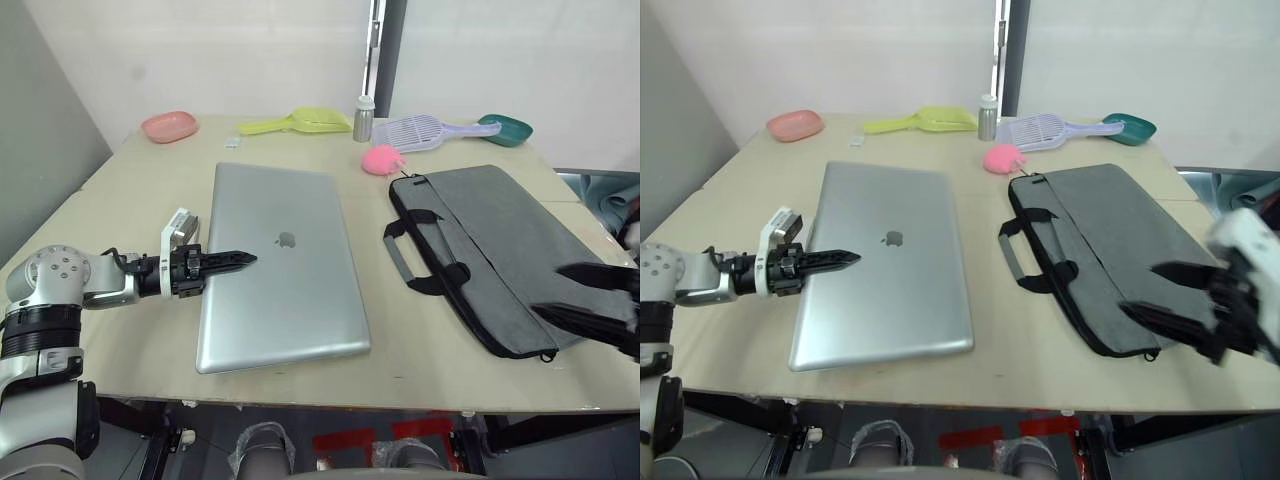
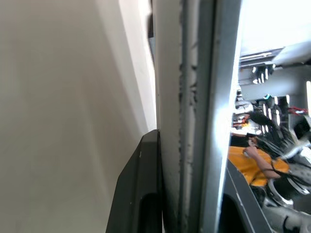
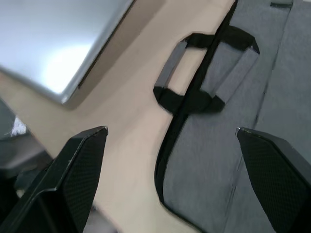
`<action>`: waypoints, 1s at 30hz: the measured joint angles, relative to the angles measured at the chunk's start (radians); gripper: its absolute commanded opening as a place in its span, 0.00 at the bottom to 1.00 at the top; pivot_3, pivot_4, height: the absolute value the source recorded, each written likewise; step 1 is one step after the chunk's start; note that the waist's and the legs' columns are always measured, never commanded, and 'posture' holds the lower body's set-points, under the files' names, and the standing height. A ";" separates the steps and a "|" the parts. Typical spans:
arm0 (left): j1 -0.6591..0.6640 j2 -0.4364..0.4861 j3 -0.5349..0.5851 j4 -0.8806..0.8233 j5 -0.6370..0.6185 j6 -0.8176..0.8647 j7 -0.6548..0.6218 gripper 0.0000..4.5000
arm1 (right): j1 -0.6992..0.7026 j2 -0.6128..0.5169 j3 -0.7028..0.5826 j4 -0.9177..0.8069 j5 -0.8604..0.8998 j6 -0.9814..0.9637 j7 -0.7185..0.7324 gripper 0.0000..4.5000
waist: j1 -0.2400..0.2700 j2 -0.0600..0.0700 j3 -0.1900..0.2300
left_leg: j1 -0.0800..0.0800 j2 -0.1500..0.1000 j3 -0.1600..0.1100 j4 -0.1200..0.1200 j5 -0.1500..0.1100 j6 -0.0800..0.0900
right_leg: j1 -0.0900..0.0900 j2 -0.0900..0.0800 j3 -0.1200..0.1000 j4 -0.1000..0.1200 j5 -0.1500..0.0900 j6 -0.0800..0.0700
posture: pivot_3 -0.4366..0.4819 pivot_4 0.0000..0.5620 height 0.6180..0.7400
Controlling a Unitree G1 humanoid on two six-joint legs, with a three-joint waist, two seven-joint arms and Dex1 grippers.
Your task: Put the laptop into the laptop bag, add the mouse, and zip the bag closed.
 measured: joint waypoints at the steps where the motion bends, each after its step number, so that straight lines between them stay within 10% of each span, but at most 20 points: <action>1: -0.007 -0.016 0.006 -0.017 -0.006 0.000 0.016 0.08 | -0.075 0.034 0.068 0.004 -0.002 0.036 -0.074 0.98 | 0.002 0.001 0.000 | 0.000 0.000 0.000 0.000 0.001 -0.001 | 0.000 0.000 0.000 0.001 0.000 0.000 | 0.48 0.27 1.00; 10: 0.054 -0.088 0.084 -0.170 -0.057 -0.001 0.093 0.08 | -0.212 0.132 0.432 0.096 -0.149 0.074 -0.412 0.98 | 0.015 0.001 0.001 | -0.003 0.000 -0.001 -0.002 0.001 -0.004 | 0.000 0.000 -0.002 -0.002 0.000 0.000 | 0.48 0.27 1.00; 30: 0.073 -0.055 -0.011 -0.098 -0.179 0.000 0.161 0.08 | -0.221 0.120 0.773 0.408 -0.377 -0.298 -0.433 0.98 | 0.010 0.001 0.001 | -0.002 0.000 -0.001 0.002 0.001 -0.004 | 0.000 0.000 0.000 0.001 0.002 0.004 | 0.48 0.27 1.00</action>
